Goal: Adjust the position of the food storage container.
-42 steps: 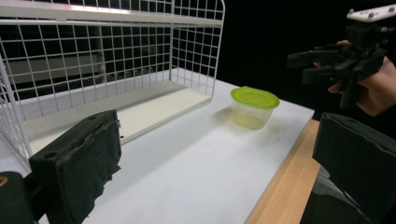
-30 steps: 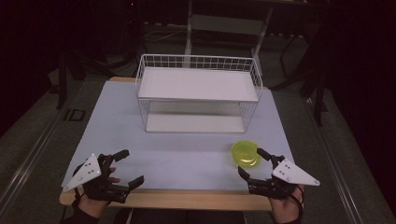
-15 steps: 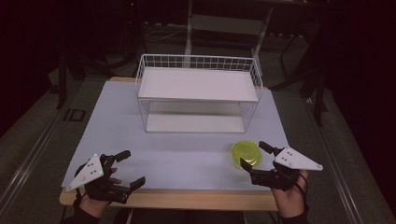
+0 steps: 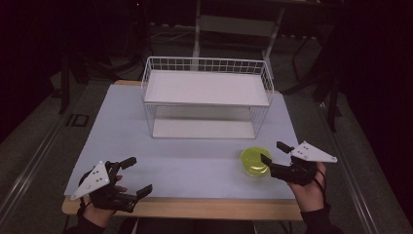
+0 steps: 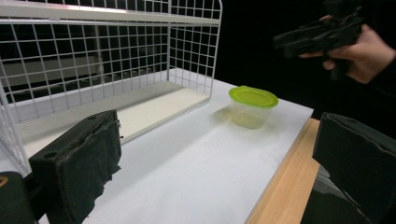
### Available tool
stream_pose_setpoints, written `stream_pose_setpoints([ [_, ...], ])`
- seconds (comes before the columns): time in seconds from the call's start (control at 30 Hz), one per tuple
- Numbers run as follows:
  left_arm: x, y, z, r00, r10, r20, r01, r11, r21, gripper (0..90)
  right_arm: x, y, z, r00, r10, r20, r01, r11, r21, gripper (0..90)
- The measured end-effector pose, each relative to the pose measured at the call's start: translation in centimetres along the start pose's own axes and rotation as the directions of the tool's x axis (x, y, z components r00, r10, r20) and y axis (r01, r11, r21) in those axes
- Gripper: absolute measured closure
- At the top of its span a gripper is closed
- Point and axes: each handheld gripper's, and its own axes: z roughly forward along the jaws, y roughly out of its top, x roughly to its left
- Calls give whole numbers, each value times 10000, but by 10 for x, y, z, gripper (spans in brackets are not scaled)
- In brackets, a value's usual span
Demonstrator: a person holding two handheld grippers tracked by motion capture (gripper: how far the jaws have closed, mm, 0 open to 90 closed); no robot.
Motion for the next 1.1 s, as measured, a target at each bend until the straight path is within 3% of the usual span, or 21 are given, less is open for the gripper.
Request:
stream_pose_setpoints([
  [0.13,0,0,-1,10000,-23,-5,23,10000,-46,20,-15,-6,9,9991,386,186,-395,9980,487,502],
  [0.2,1,0,-1,10000,-30,-23,29,10000,-50,20,-21,-9,11,9981,307,538,-342,9973,655,594],
  [0.27,1,0,-1,10000,-10,-38,10,10000,-28,20,-28,-12,13,9960,577,682,-636,9942,865,685],
  [0.37,0,0,0,10000,26,-32,-26,10000,-15,20,-34,-16,17,9916,999,817,-1112,9826,1485,821],
  [0.4,0,0,0,10000,45,-12,-45,10000,2,20,-34,-16,17,9916,999,817,-1112,9826,1485,821],
  [0.43,0,0,0,10000,48,-27,-48,10000,-70,20,-36,-20,20,9916,927,899,-1085,9756,1906,878],
  [0.57,0,1,-2,10000,8,-47,-9,9998,-212,21,-40,-27,24,9871,1089,1175,-1326,9669,2179,900],
  [0.6,0,1,-2,10000,-62,-13,62,9999,-162,21,-44,-32,28,9842,1174,1328,-1466,9603,2373,900],
  [0.67,0,1,-1,10000,-79,11,79,9998,-178,21,-49,-38,31,9746,1522,1642,-1894,9516,2421,900],
  [0.7,0,1,-1,10000,-79,11,79,9998,-178,21,-49,-38,31,9746,1522,1642,-1894,9516,2421,900],
  [0.77,0,1,-1,10000,-37,28,38,9999,-133,21,-56,-48,36,9620,1745,2099,-2257,9411,2518,900],
  [0.87,-1,1,-1,10000,13,1,-13,9999,-122,21,-61,-57,40,9584,1846,2177,-2399,9343,2638,900],
  [1.0,-1,1,-2,10000,45,6,-45,9998,-201,21,-66,-70,44,9521,2143,2180,-2740,9145,2977,900],
  [1.1,-1,1,-2,10000,19,13,-18,9998,-190,20,-69,-78,48,9447,2628,1963,-3131,9008,3010,900],
])
